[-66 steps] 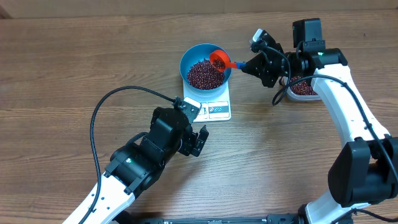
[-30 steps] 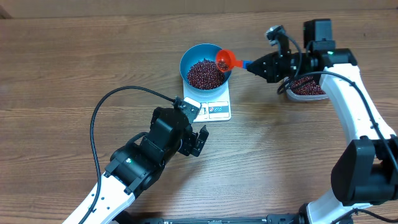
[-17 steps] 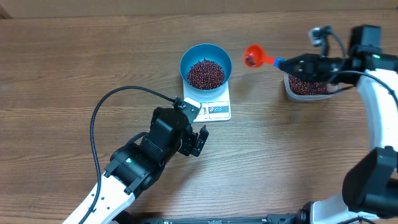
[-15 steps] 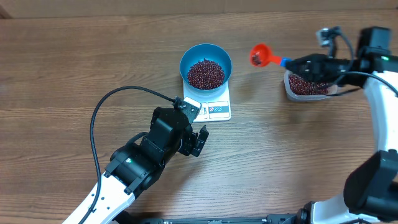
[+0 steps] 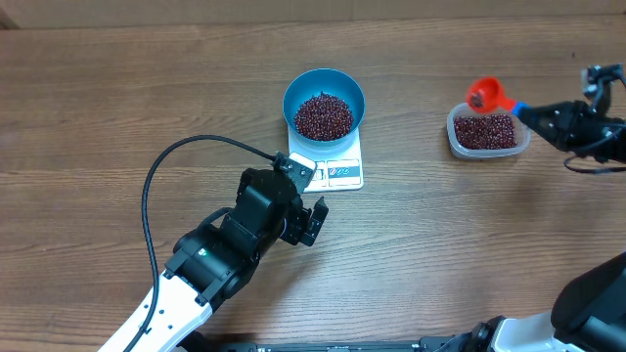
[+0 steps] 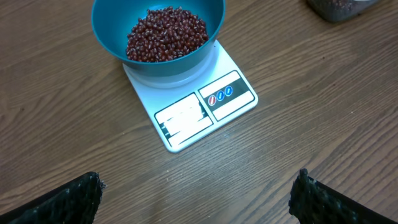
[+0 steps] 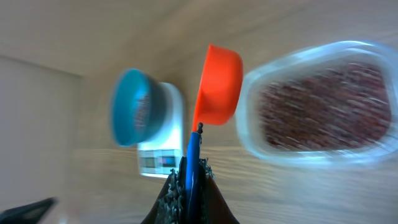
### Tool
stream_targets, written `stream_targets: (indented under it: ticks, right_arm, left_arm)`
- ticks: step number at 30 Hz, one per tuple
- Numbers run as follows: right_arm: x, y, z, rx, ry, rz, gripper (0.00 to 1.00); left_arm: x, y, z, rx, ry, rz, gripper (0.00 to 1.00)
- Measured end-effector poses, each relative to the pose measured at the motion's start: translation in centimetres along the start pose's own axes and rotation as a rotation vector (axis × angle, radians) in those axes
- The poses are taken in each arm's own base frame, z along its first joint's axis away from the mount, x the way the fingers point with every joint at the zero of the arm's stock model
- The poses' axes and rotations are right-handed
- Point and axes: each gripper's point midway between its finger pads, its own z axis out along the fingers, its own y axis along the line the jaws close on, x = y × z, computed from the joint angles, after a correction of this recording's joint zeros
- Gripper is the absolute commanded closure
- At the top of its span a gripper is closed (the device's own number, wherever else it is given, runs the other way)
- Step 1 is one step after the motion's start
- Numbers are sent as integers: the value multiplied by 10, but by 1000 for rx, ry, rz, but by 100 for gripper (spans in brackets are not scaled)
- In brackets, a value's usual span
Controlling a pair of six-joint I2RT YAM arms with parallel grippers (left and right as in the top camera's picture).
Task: Scoop item into bowl and weigh 150g on scale
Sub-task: 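Lower the scoop into the tub and open the right gripper to release it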
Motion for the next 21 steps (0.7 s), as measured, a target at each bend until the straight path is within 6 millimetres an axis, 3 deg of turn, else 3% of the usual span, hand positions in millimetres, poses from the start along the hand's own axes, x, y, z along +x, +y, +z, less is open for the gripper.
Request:
stream_targets:
  ticks: [11, 21]
  right_arm:
    - [11, -40, -5, 284, 80, -128, 96]
    - [21, -42, 20, 550, 245, -349, 96]
  left_arm:
    - [0, 0, 0, 0, 0, 0, 0]
    - [0, 0, 0, 0, 0, 0, 0]
